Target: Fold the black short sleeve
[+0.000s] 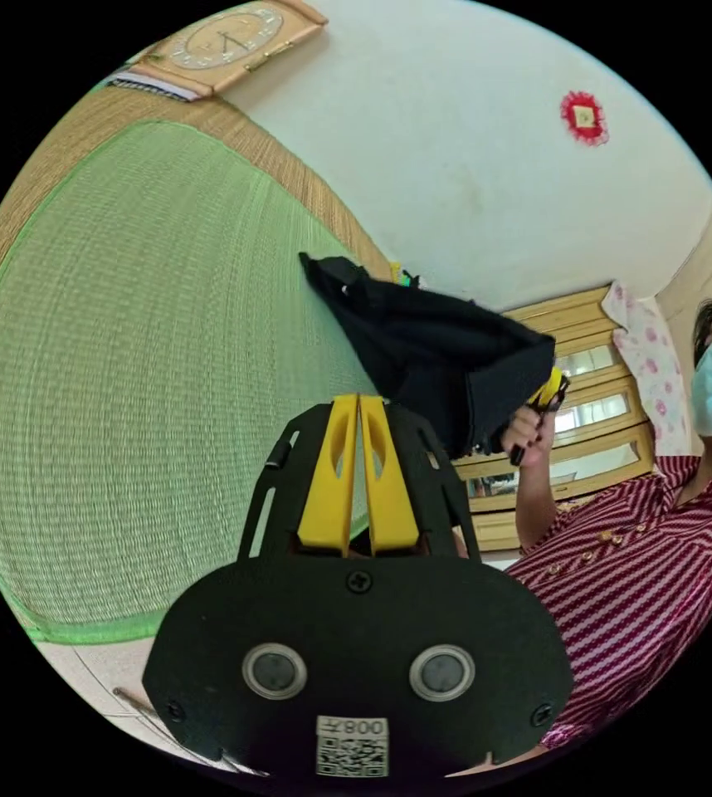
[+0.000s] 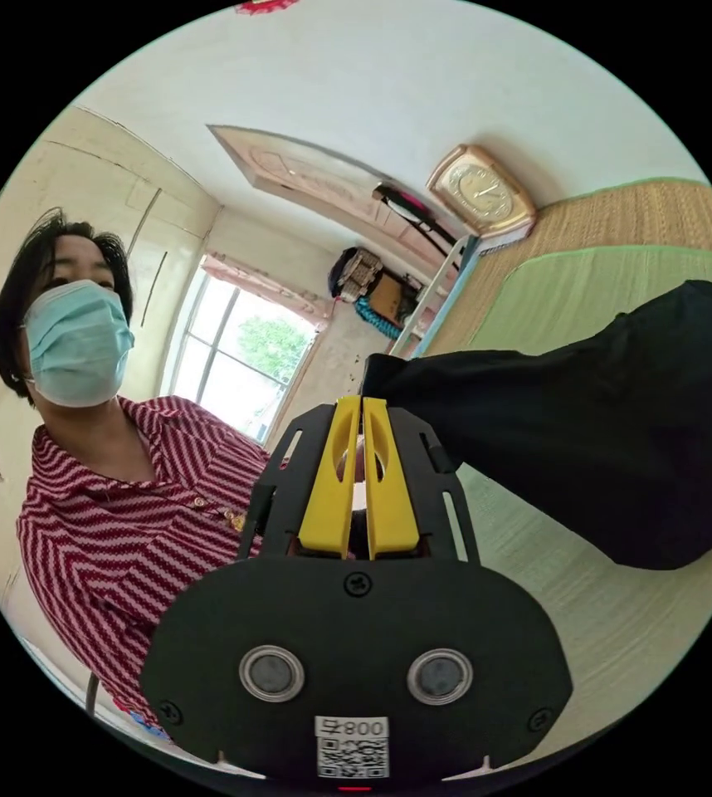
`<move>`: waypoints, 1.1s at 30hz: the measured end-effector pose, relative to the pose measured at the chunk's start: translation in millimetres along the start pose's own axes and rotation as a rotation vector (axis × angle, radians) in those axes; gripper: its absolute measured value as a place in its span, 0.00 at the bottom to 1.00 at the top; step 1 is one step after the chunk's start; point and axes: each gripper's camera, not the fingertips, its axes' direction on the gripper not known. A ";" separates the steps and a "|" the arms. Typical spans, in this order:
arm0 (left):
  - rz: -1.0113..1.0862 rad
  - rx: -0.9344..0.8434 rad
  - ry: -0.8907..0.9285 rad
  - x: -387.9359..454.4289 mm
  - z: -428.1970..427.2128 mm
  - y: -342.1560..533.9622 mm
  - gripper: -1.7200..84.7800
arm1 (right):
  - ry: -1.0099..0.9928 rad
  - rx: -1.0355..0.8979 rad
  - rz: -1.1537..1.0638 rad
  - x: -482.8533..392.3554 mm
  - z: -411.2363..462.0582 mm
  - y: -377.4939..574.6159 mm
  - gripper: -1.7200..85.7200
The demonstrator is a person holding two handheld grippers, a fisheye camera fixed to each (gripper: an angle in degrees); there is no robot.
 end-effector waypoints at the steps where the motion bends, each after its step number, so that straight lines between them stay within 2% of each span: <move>1: 0.002 0.010 0.023 -1.7 -9.1 7.4 0.05 | -0.018 -0.010 0.009 -22.5 8.2 8.7 0.02; 4: -0.027 0.051 0.187 -12.1 -42.0 44.3 0.08 | 0.024 -0.027 0.046 -76.7 19.8 27.6 0.02; 6: -0.055 0.023 0.395 -17.3 -45.7 70.4 0.11 | 0.071 -0.035 0.066 -106.5 22.6 35.9 0.02; 9: -0.077 -0.012 0.571 -13.9 -45.2 95.6 0.12 | 0.113 -0.044 0.111 -144.5 24.9 45.0 0.02; 12: -0.070 -0.057 0.669 -5.8 -46.6 110.3 0.13 | 0.182 -0.071 0.138 -178.0 22.8 46.7 0.02; 19: -0.117 -0.141 0.691 -5.8 -51.2 138.4 0.13 | 0.290 -0.104 0.164 -236.5 -1.8 38.8 0.02; 26: -0.174 -0.229 0.647 -2.0 -34.3 163.4 0.06 | 0.344 -0.124 0.184 -270.5 -36.5 20.9 0.02; 33: -0.131 -0.257 0.614 25.2 -27.2 172.8 0.03 | 0.384 -0.007 0.242 -282.1 -94.2 9.6 0.04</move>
